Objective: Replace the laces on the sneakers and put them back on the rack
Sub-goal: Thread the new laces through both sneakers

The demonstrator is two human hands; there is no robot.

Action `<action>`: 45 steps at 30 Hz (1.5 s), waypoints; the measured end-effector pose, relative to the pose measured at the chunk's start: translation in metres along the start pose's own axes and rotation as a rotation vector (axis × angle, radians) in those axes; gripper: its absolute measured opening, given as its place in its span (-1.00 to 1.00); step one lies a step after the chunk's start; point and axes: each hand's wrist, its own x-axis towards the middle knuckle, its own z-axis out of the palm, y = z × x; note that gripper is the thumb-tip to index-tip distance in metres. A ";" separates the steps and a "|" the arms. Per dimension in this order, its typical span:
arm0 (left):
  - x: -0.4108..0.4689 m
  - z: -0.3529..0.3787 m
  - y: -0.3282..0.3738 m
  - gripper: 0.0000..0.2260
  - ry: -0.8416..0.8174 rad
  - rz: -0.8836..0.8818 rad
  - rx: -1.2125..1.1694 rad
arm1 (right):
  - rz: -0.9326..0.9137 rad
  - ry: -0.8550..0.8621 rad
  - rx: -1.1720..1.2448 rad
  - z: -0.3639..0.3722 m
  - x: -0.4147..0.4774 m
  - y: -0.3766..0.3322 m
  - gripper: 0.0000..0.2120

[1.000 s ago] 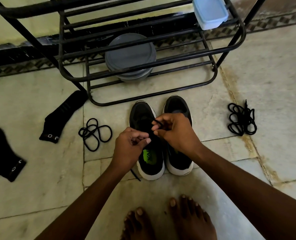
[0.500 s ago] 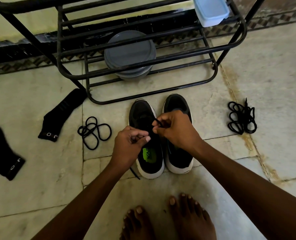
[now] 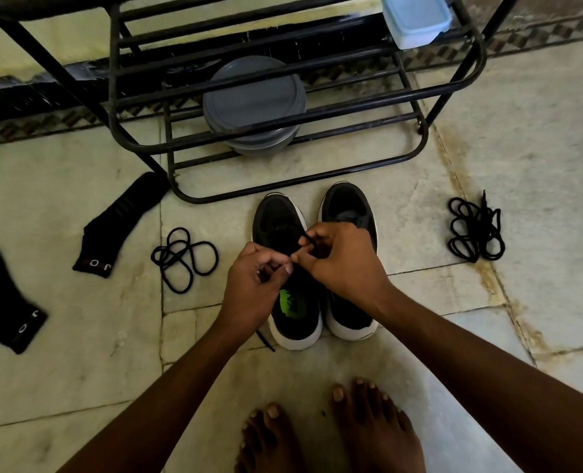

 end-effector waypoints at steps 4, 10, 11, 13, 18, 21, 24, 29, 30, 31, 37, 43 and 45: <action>0.000 0.002 -0.001 -0.89 -0.053 0.004 0.066 | 0.005 -0.053 -0.067 -0.003 -0.006 -0.008 -0.72; -0.001 0.002 -0.007 -0.89 0.030 0.081 0.164 | -0.001 -0.167 -0.279 0.006 -0.008 -0.002 -0.64; -0.003 0.002 -0.006 -0.88 0.060 0.075 0.158 | 0.005 -0.176 -0.297 0.007 -0.008 -0.003 -0.65; -0.004 0.000 0.001 -0.89 0.129 0.041 0.095 | 0.008 -0.184 -0.327 0.009 -0.006 -0.002 -0.69; 0.010 -0.026 0.030 -0.80 0.338 -0.171 -0.517 | 0.054 -0.178 -0.304 0.010 -0.006 0.001 -0.76; 0.015 -0.049 0.042 -0.78 0.354 -0.030 -0.490 | 0.069 -0.153 -0.302 0.010 -0.009 0.002 -0.77; 0.016 -0.071 0.046 -0.94 0.263 0.380 0.408 | 0.090 -0.149 -0.307 0.010 -0.011 0.000 -0.80; 0.016 -0.092 0.053 -0.65 -0.339 0.082 0.884 | 0.122 -0.142 -0.329 0.012 -0.011 0.001 -0.62; 0.013 -0.095 0.057 -0.73 -0.471 0.039 0.727 | 0.129 -0.145 -0.328 0.012 -0.011 0.000 -0.60; 0.010 -0.096 0.062 -0.82 -0.566 0.028 0.560 | 0.134 -0.147 -0.328 0.012 -0.012 0.000 -0.62; 0.002 -0.092 0.066 -0.91 -0.695 0.056 0.226 | 0.120 -0.142 -0.334 0.011 -0.014 -0.001 -0.77; -0.001 -0.091 0.048 -0.91 -0.584 0.090 0.415 | 0.012 -0.140 -0.401 0.008 -0.023 -0.011 -0.74; 0.000 -0.093 0.045 -0.89 -0.501 0.078 0.411 | -0.046 -0.126 -0.455 0.008 -0.031 -0.016 -0.74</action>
